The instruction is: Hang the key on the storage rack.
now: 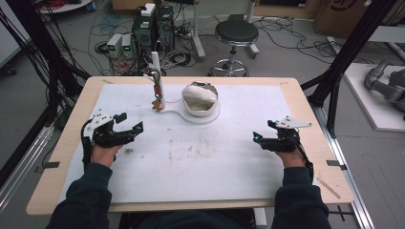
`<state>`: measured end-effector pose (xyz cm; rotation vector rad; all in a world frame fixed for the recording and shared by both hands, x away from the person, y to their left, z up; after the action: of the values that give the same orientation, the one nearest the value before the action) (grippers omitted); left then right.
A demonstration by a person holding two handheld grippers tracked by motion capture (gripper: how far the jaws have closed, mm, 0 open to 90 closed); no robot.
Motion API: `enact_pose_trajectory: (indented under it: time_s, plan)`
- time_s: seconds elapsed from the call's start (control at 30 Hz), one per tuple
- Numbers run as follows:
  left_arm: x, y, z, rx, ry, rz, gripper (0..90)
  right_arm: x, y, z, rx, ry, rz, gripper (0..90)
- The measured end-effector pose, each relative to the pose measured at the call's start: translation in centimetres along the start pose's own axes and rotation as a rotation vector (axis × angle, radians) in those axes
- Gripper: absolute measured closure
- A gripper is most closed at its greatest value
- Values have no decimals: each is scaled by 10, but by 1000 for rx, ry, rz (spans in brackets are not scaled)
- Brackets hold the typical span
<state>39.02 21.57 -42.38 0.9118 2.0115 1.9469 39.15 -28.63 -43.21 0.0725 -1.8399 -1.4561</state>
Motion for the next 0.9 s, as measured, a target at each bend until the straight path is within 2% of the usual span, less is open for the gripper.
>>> enact_pose_trajectory:
  time_s: [0.9]
  plan:
    - [1, -6, 1, -3, -6, 22, 192, 0, -1, -2, -16, -12, 4, 217]
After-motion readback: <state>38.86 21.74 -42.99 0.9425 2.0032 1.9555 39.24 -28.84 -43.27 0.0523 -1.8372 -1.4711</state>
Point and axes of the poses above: each handheld gripper's, and its own axes: x roughly backward along the jaws, y roughly out of its top, z roughly to its left, the point moved 5 cm from there along -x, roughly forward along the jaws, and after that the axes turned 1 degree about z, right-handed, at the moved point
